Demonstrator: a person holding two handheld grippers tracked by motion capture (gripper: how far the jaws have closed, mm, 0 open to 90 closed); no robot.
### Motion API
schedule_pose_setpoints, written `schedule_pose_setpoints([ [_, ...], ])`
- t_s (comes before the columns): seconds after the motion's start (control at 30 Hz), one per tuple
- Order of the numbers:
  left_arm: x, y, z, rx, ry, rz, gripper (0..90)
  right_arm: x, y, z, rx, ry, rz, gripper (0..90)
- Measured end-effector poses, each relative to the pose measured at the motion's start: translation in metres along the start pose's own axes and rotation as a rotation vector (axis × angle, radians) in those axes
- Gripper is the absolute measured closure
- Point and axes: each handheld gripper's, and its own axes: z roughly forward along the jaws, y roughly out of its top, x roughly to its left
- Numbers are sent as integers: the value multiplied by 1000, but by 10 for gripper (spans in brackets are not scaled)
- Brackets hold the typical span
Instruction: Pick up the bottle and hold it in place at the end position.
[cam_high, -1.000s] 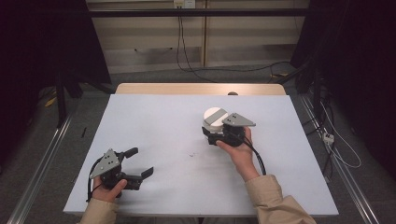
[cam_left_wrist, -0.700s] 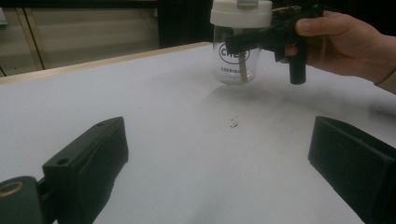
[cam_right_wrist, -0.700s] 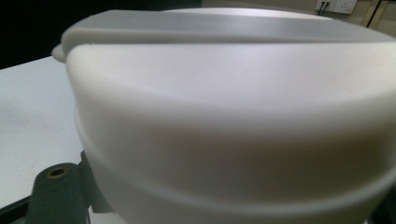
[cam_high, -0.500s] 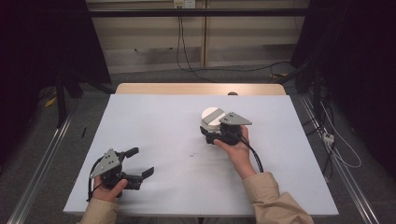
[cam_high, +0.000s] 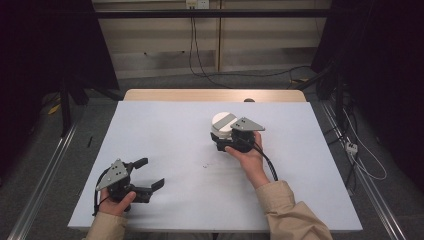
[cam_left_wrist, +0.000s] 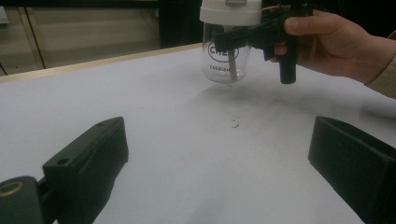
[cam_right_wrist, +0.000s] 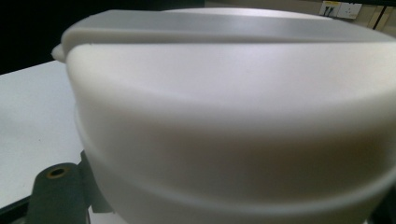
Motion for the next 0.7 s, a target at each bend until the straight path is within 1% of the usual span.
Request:
schedule_pose_setpoints([
  [0.07, 0, 0, 0, -4, 6, -9, 45, 0, 0, 1, 4, 1, -1, 186],
  [0.17, 1, 0, -1, -1, 3, -2, 44, 0, -1, 2, 9, 1, -7, 186],
  [0.27, 0, 0, 0, -2, 2, -6, 45, -1, -2, 3, 9, 1, -3, 186],
  [0.4, 0, 0, 0, 1, 0, -1, 45, -2, -2, 5, 11, -1, -2, 186],
  [0.7, 1, -1, 0, 2, 1, -3, 44, -2, -3, 11, 15, -2, -4, 185],
])
